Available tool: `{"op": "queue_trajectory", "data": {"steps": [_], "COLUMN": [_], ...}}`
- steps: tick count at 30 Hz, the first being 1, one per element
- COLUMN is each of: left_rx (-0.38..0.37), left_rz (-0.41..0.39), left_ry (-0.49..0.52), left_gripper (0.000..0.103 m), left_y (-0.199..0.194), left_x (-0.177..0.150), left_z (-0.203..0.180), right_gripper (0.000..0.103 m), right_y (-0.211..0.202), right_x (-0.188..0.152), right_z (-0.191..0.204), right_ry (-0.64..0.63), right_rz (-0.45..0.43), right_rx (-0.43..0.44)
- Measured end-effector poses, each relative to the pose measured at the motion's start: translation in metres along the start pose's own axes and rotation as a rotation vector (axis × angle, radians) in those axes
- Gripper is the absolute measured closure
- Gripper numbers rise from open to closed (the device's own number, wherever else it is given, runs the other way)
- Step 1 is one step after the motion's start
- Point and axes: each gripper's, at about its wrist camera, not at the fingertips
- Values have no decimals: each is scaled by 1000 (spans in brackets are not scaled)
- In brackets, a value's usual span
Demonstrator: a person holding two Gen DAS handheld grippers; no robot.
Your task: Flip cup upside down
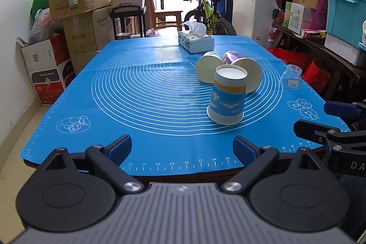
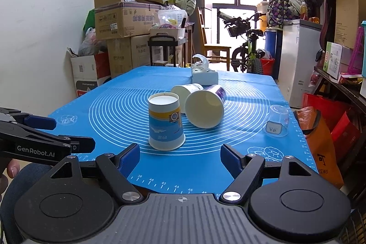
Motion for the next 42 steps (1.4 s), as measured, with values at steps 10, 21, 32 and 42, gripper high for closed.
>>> {"op": "queue_trajectory", "data": {"steps": [10,21,32,42], "left_rx": [-1,9,12,10], "left_rz": [0,-5,-5,-4], "left_ry": [2,-2,-2,10], "left_gripper": [9,9,9,9], "left_y": [0,-1,-1,-1], "left_x": [0,3,2,1], "left_z": [0,1,1,-1], "right_gripper": [22,22,22,22], "right_y": [0,-1,-2,-3], "right_x": [0,1,0,0], "right_z": [0,-1,-2,-3], "right_ry": [0,4,6,8], "right_rz": [2,0,0,1], "right_rx": [0,-2,-3,-2]}}
Point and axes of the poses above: each gripper's, at about its wrist camera, not at the fingertips, and y roughly the way its jaws point, z to its left, x to its top, and after that the axes turned 14 degrees about -y, right-handed
